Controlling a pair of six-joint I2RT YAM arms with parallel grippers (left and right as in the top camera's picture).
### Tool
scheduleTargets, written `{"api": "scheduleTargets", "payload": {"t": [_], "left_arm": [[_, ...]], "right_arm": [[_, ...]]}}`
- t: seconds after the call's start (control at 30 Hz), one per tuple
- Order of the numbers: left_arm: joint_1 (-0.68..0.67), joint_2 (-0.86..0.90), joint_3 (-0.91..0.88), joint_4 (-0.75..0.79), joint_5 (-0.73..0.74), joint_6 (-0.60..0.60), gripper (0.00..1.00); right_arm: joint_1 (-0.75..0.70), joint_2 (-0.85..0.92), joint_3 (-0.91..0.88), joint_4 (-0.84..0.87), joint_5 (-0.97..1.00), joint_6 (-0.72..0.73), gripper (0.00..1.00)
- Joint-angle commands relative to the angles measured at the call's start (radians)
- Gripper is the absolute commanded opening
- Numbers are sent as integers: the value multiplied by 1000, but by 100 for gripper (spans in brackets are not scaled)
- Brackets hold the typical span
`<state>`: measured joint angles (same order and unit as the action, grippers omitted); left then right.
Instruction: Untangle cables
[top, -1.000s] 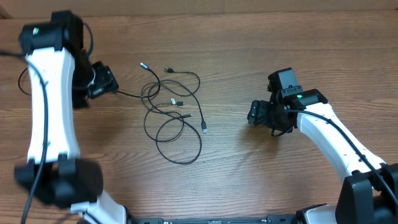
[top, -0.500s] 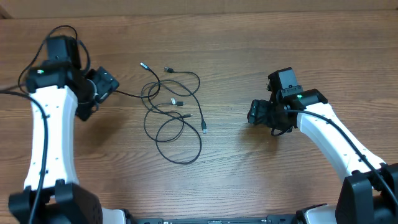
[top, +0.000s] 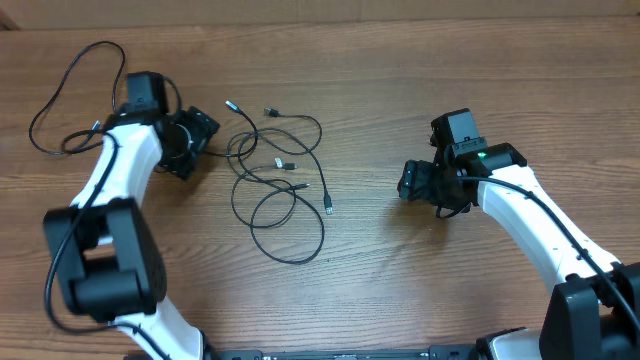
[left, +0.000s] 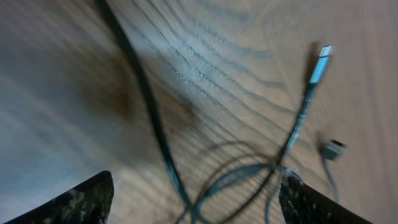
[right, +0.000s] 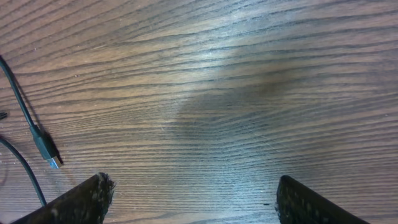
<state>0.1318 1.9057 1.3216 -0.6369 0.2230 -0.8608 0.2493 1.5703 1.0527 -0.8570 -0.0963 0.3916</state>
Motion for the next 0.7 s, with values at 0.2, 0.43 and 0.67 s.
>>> {"api": "scheduleTargets", "payload": {"t": [0.2, 0.43, 0.67], "left_arm": [[-15, 118, -4, 41, 20, -46, 35], [0, 81, 39, 37, 102, -44, 4], [48, -74, 165, -71, 100, 31, 4]], "right_arm": [[-4, -6, -4, -6, 8, -3, 83], [-4, -6, -4, -9, 8, -3, 83], [-4, -6, -4, -13, 8, -3, 83]]}}
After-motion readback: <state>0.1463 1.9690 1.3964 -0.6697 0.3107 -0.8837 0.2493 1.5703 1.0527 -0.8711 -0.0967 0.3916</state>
